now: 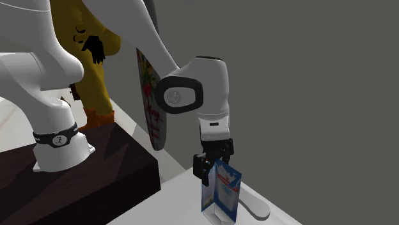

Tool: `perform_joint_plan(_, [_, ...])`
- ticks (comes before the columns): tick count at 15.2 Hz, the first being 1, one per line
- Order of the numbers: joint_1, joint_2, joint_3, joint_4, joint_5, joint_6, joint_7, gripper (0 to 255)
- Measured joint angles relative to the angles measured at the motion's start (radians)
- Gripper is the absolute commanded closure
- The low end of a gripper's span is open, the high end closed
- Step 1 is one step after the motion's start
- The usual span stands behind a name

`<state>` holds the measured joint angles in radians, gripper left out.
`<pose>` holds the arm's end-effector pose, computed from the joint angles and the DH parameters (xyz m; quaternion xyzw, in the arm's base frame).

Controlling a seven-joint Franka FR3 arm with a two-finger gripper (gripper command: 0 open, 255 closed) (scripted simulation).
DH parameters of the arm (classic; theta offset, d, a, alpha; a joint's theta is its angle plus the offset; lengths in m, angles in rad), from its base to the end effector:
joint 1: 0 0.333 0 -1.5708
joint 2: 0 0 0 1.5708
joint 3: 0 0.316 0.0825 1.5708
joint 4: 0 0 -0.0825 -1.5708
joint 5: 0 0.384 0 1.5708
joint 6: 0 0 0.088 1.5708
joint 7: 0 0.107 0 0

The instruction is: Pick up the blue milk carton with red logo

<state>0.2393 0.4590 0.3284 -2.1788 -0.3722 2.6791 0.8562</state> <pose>0.4700 0.3156 0.1941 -0.9990 -0.0009 -0.0435 0.0141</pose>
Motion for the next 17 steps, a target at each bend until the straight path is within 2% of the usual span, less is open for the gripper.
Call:
perform_joint_plan(10, [0.001, 0.001, -0.002, -0.001, -0.003, 0.004, 0.002, 255])
perform_joint_plan(17, [-0.027, -0.069, 0.038, -0.016, 0.047, -0.052, -0.033, 255])
